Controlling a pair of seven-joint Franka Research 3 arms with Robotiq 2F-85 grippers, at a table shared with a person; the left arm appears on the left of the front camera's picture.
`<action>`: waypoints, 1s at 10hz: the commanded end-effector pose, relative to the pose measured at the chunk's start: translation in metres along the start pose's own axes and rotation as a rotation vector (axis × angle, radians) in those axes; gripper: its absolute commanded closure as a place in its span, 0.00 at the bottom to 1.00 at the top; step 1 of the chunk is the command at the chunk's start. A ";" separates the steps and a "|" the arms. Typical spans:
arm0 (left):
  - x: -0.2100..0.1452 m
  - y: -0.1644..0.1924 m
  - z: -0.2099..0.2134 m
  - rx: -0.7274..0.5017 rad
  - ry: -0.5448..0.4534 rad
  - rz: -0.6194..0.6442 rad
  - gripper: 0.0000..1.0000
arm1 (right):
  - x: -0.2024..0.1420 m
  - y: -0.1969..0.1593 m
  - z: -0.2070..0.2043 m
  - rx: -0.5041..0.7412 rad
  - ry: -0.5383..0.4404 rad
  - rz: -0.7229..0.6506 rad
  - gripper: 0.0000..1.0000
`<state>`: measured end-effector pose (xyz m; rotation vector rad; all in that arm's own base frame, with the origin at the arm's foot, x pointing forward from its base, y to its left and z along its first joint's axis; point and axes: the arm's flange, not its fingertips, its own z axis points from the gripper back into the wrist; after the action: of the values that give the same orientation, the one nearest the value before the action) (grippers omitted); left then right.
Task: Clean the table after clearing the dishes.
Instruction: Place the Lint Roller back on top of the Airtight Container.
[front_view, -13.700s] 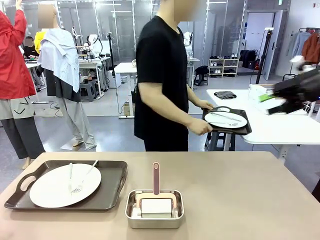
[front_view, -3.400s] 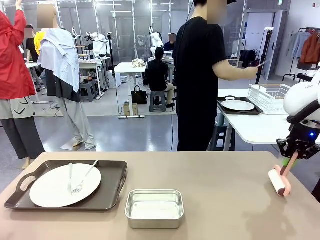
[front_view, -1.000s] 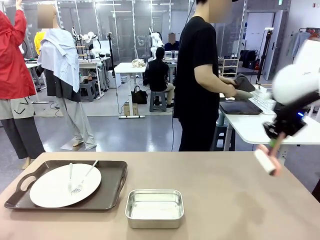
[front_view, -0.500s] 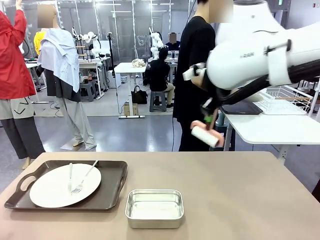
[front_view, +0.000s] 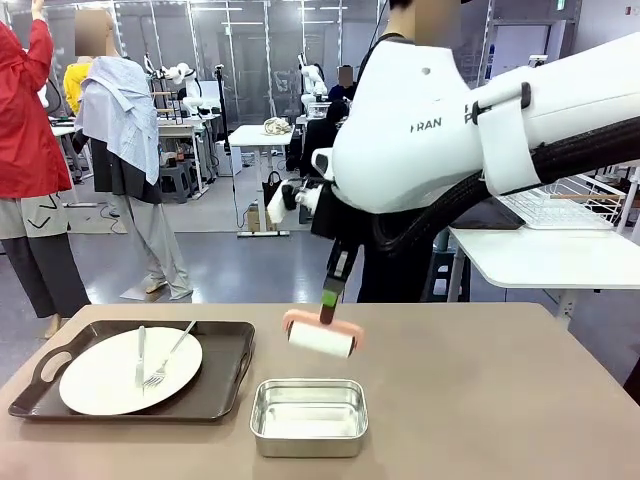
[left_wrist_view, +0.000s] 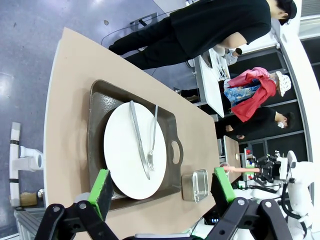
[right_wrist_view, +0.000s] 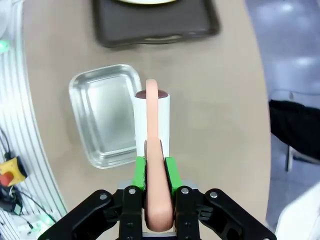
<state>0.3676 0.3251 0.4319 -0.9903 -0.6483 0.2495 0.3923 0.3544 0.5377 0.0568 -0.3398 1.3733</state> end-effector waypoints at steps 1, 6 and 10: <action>0.001 -0.001 0.004 -0.011 0.003 -0.001 0.00 | -0.005 0.003 -0.006 0.037 0.010 0.031 0.80; 0.001 -0.001 0.004 -0.011 0.003 -0.001 0.00 | 0.001 0.007 -0.007 0.022 0.010 0.024 0.80; 0.001 -0.001 0.004 -0.011 0.003 -0.001 0.00 | 0.022 0.009 -0.033 0.101 0.124 0.147 0.80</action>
<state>0.3677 0.3250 0.4319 -0.9904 -0.6482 0.2493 0.3870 0.3734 0.5077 0.0342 -0.2134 1.4718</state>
